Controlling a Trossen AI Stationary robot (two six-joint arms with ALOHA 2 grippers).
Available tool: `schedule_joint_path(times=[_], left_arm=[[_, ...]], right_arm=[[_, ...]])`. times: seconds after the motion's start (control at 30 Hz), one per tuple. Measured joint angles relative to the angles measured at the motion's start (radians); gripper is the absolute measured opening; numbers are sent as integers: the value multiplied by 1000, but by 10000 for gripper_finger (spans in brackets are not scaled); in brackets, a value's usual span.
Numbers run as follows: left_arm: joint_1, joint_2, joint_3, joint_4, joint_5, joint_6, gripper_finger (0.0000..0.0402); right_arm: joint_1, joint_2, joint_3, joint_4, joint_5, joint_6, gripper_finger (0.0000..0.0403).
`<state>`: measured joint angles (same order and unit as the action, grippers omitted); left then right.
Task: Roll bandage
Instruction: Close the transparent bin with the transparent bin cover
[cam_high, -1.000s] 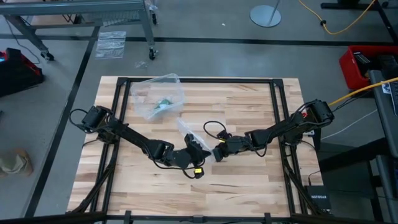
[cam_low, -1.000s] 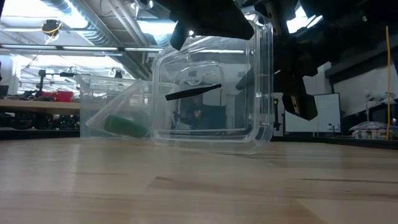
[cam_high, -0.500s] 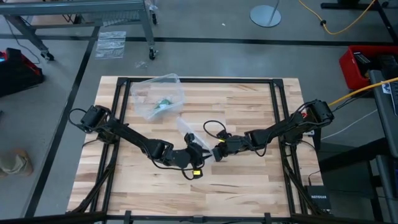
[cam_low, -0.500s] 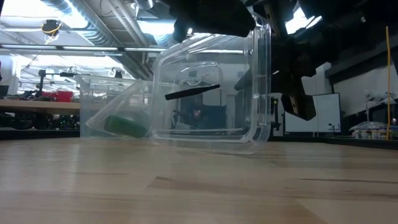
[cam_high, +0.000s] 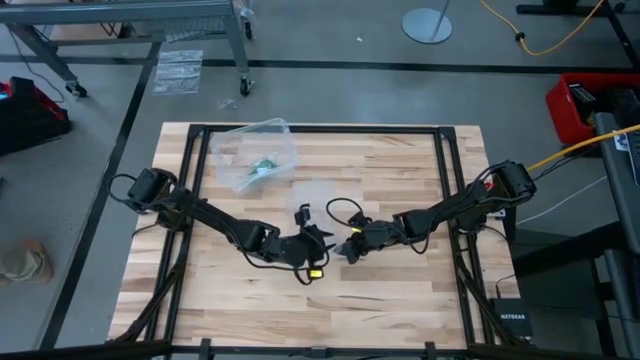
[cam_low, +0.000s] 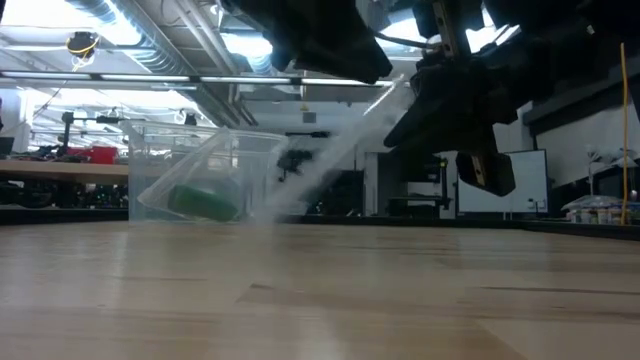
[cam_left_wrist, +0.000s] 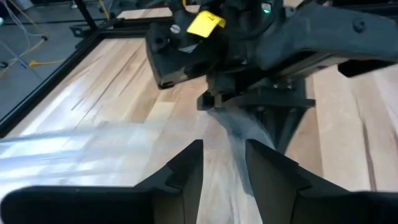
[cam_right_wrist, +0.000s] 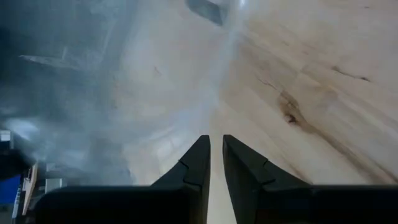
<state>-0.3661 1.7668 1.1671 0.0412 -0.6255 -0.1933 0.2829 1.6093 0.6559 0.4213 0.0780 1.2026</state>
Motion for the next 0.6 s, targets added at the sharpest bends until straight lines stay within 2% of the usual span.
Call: schedule_joint_path(times=[0.2,0.47,0.6], left_arm=[[3,-1,0,2,12,-13,131],[0,-1,-2,-12,12,15,134],[9,-10,-3,-149,-6,-81,132]], right_arm=[[0,0,0,1,11,1,49],[-1,-2,0,-4,29,-7,49],[-1,-2,0,-36,62,-7,49]])
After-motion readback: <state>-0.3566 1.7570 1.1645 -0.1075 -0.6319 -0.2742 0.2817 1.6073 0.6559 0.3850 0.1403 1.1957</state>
